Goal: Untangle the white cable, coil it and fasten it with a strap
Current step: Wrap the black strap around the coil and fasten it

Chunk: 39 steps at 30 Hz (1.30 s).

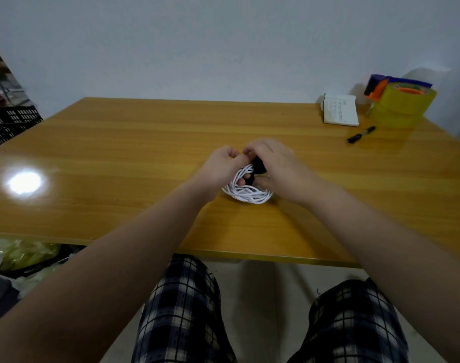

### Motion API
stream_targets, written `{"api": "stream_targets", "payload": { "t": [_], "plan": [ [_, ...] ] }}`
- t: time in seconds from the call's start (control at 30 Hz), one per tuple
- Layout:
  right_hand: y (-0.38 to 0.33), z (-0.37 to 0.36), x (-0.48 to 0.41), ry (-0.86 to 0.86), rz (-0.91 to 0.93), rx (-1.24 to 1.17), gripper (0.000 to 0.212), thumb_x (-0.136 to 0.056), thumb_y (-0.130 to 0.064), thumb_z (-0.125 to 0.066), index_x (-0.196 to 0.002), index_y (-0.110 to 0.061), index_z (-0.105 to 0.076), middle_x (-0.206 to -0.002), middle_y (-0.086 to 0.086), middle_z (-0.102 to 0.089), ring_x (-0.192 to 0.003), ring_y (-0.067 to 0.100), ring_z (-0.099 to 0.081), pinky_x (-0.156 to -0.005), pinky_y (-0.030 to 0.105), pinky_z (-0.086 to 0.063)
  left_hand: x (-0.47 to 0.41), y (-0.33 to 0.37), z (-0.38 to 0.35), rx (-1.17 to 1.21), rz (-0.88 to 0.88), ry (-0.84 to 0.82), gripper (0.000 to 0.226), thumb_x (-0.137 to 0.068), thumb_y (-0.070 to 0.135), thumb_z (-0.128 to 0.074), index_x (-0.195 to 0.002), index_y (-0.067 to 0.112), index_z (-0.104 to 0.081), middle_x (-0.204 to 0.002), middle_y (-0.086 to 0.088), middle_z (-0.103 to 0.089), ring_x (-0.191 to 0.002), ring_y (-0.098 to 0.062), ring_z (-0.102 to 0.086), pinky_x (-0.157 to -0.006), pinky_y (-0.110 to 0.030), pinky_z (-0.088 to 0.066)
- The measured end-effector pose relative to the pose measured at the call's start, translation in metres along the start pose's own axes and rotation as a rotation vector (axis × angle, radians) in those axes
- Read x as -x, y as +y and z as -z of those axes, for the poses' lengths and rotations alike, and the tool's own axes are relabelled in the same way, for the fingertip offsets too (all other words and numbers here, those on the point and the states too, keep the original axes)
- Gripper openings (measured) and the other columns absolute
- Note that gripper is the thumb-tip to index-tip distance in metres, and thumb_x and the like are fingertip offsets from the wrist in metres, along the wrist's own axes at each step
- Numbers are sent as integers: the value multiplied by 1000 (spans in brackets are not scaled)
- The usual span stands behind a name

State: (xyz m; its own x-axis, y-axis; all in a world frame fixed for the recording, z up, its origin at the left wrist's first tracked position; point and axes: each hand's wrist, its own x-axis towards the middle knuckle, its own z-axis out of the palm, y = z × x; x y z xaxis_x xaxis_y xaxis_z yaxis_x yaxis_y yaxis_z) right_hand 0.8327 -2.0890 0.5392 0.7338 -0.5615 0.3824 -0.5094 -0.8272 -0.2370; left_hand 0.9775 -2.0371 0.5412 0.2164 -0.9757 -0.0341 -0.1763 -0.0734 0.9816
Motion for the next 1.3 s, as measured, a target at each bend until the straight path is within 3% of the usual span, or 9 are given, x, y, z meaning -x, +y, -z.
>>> {"api": "stream_targets", "payload": {
  "t": [0.13,0.23,0.37,0.43,0.67,0.9,1.07,1.17,1.3],
  "plan": [
    [0,1,8,79,151,149,46,-74,-24,-70,-113,-7,-54,-123,14,-53,-110,34,-53,-91,45,-42,-4,0,1,29,41,-9,17,-93,20,-58,-94,6,-46,-61,-6,-58,-39,-7,-51,-38,-18,-40],
    [-1,2,7,90,210,219,27,-77,-28,-65,-96,-9,-59,-114,14,-57,-101,33,-56,-83,46,-46,-6,-2,3,9,46,-57,22,-93,18,-55,-76,4,-56,-51,-2,-57,-38,-7,-49,-38,-17,-38],
    [-1,-5,10,179,76,259,27,-72,-32,-71,-79,-7,-63,-108,15,-60,-100,34,-56,-84,42,-40,-5,-6,3,58,53,-41,29,-96,28,-54,-92,-1,-54,-46,4,-59,-36,-5,-50,-37,-15,-38],
    [-3,-11,13,213,-7,268,25,-71,-34,-71,-71,-9,-68,-103,11,-63,-98,32,-57,-82,38,-36,-3,-6,2,59,43,-20,30,-96,29,-54,-86,1,-56,-46,4,-58,-36,-5,-50,-38,-15,-38],
    [-11,-21,16,281,-160,225,21,-71,-38,-67,-73,-19,-77,-107,7,-69,-97,35,-60,-85,43,-40,2,-3,1,82,148,56,32,-92,33,-59,-72,8,-63,-54,-2,-58,-43,-11,-53,-47,-21,-41],
    [-13,-22,15,274,-324,226,26,-80,-46,-63,-80,-25,-77,-130,10,-59,-117,35,-48,-95,41,-18,-2,-4,0,50,186,99,23,-88,41,-62,-87,19,-68,-67,-2,-68,-55,-9,-63,-75,-29,-49],
    [-19,-12,12,88,-429,173,45,-82,-67,-45,-89,-34,-74,-150,3,-36,-139,22,-24,-113,44,-7,-1,-7,-4,-15,103,130,33,-94,38,-55,-100,6,-64,-68,-2,-62,-40,-1,-55,-58,-23,-44],
    [-22,-6,7,-20,-515,66,43,-77,-70,-49,-88,-36,-73,-152,6,-31,-142,23,-17,-116,47,-7,-2,-10,-4,-50,75,161,36,-95,39,-52,-98,4,-58,-61,-1,-59,-43,-4,-53,-57,-24,-42],
    [-16,-13,-3,-62,-580,-169,39,-75,-63,-60,-80,-27,-75,-134,11,-54,-139,24,-27,-109,47,-26,0,-11,-2,-38,34,141,31,-96,37,-51,-87,8,-53,-54,-1,-58,-40,-4,-52,-53,-22,-41]
  ]
}}
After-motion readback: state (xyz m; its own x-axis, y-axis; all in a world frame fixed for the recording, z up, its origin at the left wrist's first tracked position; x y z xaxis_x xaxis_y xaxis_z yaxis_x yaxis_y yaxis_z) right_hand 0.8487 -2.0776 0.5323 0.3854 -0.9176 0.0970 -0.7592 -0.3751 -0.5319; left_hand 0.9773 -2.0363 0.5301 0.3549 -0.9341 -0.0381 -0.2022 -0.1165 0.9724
